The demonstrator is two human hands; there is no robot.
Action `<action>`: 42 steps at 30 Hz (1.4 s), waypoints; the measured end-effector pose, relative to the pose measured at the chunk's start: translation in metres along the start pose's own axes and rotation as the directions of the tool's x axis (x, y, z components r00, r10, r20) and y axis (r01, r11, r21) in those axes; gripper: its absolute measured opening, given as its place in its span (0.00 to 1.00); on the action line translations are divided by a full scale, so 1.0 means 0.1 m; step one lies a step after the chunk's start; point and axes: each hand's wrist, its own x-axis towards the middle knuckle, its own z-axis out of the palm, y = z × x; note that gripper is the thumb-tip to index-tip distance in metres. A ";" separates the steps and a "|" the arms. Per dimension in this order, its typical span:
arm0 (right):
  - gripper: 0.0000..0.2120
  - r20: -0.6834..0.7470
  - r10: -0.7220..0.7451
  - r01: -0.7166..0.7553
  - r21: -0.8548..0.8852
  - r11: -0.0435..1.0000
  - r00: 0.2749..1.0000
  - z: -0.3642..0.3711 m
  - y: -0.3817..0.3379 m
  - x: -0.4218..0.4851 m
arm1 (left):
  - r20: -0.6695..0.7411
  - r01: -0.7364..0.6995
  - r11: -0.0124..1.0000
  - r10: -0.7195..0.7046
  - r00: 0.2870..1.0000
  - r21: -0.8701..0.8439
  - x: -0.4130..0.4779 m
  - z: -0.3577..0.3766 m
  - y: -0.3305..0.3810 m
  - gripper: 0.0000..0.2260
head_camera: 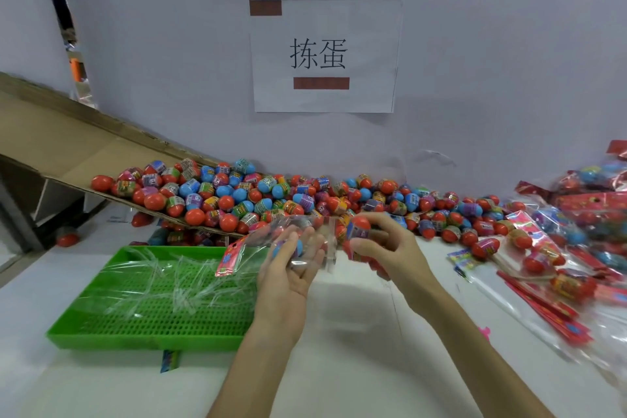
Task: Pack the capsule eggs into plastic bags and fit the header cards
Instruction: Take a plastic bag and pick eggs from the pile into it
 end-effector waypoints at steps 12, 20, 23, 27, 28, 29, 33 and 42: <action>0.33 0.009 -0.256 0.195 -0.674 0.713 0.967 0.25 0.10 -0.28 | 0.083 -0.038 0.975 0.020 0.996 0.217 -0.03 -0.04 -0.10 0.24; 0.12 -0.054 -0.212 0.153 -0.523 0.838 0.976 0.25 0.10 -0.25 | 0.124 0.004 0.965 -0.038 0.992 0.262 0.00 -0.07 -0.16 0.22; 0.09 -0.001 -0.221 0.193 -0.483 0.854 0.975 0.24 0.12 -0.24 | 0.140 0.046 0.960 -0.088 0.986 0.275 0.00 -0.09 -0.14 0.15; 0.10 -0.040 -0.290 0.244 -0.438 0.865 0.956 0.24 0.14 -0.23 | 0.160 0.125 0.956 -0.172 0.972 0.267 -0.01 -0.08 -0.13 0.04; 0.12 -0.084 -0.304 0.244 -0.414 0.877 0.949 0.25 0.14 -0.23 | 0.161 0.150 0.952 -0.197 0.967 0.266 -0.02 -0.06 -0.14 0.05; 0.13 -0.126 -0.311 0.241 -0.393 0.887 0.942 0.25 0.14 -0.23 | 0.162 0.172 0.949 -0.219 0.962 0.264 -0.03 -0.05 -0.15 0.06; 0.04 -0.090 -0.353 0.285 -0.421 0.861 0.931 0.25 0.20 -0.21 | 0.135 0.203 0.951 -0.238 0.962 0.234 -0.05 -0.02 -0.16 0.07; 0.17 -0.043 -0.386 0.345 -0.366 0.864 0.921 0.30 0.13 -0.22 | 0.082 0.182 0.974 -0.194 0.978 0.138 -0.05 -0.02 -0.10 0.11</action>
